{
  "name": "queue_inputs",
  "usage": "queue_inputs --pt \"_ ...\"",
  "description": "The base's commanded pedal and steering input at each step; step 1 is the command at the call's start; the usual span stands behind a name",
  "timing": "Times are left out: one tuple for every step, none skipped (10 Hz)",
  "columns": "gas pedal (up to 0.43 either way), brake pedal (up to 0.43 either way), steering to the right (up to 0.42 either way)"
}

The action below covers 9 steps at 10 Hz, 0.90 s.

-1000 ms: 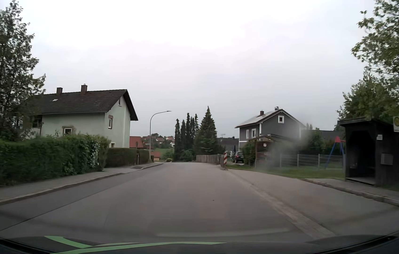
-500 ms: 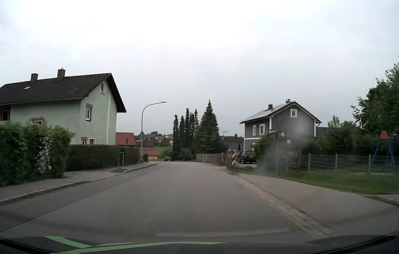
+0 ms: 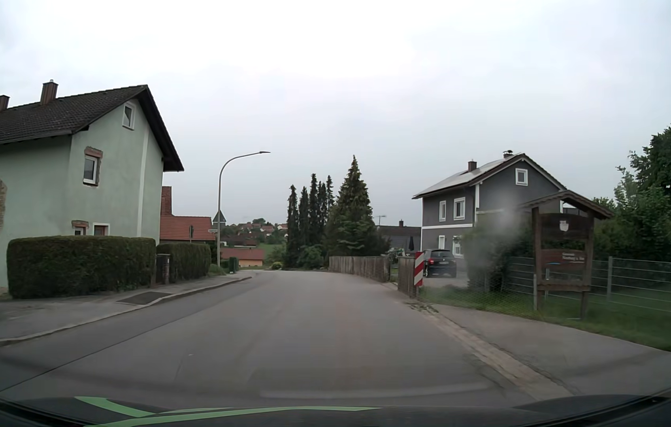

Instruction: Follow the waypoints while adhering to traffic rules and regulations

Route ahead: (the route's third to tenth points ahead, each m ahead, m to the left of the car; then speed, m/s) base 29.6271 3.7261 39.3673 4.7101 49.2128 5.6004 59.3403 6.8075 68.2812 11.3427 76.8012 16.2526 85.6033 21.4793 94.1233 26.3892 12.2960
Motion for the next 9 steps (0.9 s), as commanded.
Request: queue_inputs --pt "0.0 0.0 0.0" --pt "0.0 0.0 0.0" --pt "0.0 0.0 0.0" --pt "0.0 0.0 0.0" --pt "0.0 0.0 0.0" --pt "0.0 0.0 0.0" --pt "0.0 0.0 0.0" --pt "0.0 0.0 -0.001" --pt "0.0 0.0 -0.002"
